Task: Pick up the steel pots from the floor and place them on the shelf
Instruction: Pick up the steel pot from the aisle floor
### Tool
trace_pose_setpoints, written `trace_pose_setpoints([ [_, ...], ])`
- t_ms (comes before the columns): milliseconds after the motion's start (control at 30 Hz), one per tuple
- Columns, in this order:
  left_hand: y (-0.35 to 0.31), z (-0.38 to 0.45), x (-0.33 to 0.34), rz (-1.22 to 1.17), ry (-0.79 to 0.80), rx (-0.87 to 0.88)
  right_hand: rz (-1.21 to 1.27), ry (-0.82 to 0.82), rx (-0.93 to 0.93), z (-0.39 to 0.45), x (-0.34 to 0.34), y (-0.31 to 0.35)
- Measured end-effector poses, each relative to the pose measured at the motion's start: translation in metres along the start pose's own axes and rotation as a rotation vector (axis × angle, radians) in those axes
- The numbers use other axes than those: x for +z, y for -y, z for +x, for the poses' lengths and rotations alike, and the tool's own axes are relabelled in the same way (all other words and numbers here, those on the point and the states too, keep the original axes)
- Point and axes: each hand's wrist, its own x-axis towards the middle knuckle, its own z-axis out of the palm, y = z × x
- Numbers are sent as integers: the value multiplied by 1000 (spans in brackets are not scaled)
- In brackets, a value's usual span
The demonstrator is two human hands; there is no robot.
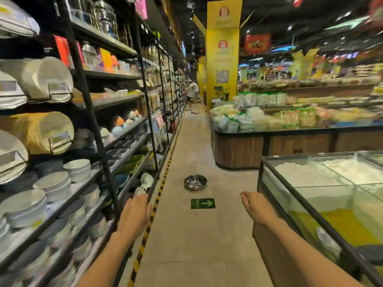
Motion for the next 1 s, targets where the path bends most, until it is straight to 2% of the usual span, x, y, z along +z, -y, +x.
trace_pose_setpoints([
  [133, 17, 110, 38, 32, -62, 85, -37, -10, 47, 100, 33, -8],
  [300, 40, 263, 107, 70, 2, 89, -24, -31, 65, 247, 81, -25],
  [500, 45, 435, 177, 27, 14, 19, -42, -3, 72, 432, 126, -51],
  [667, 53, 562, 229, 0, -41, -29, -99, 37, 59, 572, 166, -65],
  [900, 97, 745, 322, 22, 60, -34, -119, 106, 80, 759, 252, -94],
  [1000, 119, 823, 362, 21, 119, -27, -111, 127, 142, 838, 289, -107],
])
